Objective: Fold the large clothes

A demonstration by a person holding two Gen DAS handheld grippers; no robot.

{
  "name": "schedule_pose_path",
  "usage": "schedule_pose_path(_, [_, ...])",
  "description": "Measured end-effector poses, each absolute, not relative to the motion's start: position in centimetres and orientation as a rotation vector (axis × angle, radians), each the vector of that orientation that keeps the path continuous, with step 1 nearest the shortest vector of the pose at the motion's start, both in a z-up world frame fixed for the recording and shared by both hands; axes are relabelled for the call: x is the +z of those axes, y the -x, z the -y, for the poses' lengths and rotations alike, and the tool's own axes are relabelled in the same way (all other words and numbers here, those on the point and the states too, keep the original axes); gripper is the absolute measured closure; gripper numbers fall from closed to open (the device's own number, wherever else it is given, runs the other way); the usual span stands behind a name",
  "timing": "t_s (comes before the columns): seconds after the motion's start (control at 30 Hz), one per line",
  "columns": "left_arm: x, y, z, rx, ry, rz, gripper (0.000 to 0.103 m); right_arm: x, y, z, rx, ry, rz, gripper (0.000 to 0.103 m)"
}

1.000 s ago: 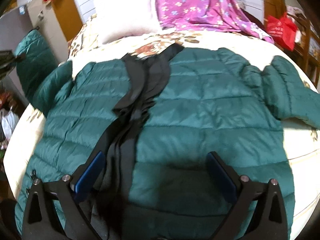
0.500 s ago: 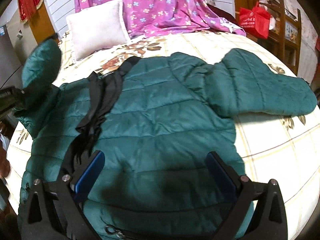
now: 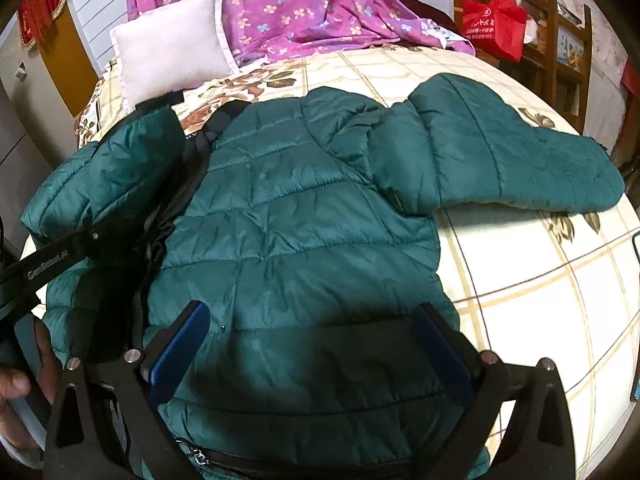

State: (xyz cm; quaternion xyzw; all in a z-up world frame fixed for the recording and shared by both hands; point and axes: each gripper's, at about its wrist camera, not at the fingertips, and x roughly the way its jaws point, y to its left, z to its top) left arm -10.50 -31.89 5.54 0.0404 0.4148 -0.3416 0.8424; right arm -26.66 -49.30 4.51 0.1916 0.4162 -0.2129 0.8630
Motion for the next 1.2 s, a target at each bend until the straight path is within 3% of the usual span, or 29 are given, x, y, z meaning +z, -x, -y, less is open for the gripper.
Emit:
schedule_pose_path(0.23, [8.7, 11.5, 30.7, -0.753, -0.084, -0.803, 0.095, 4.1, 26.5, 49.4, -0.452, -0.401, -0.891, 0.000])
schedule_pose_path(0.5, [11.2, 9.5, 25.8, -0.661, -0.002, -0.802, 0.094, 4.1, 26.2, 49.3, -0.422, -0.429, -0.869, 0.000])
schedule_pose_path(0.97, [7.7, 3.4, 15.4, -0.374, 0.137, -0.874, 0.093, 5.6, 21.0, 48.8, -0.260, -0.555, -0.828, 0.003])
schedule_pose_path(1.03, [6.5, 2.7, 14.9, -0.350, 0.141, -0.907, 0.093, 4.9, 18.5, 48.7, -0.264, -0.508, -0.874, 0.018])
schedule_pose_path(1.13, [5.3, 1.9, 14.6, -0.332, 0.146, -0.943, 0.093, 3.7, 15.6, 48.9, -0.213, -0.543, -0.912, 0.068])
schedule_pose_path(1.2, [4.9, 1.8, 14.4, -0.332, 0.153, -0.948, 0.093, 4.3, 15.1, 49.1, -0.225, -0.528, -0.889, 0.080])
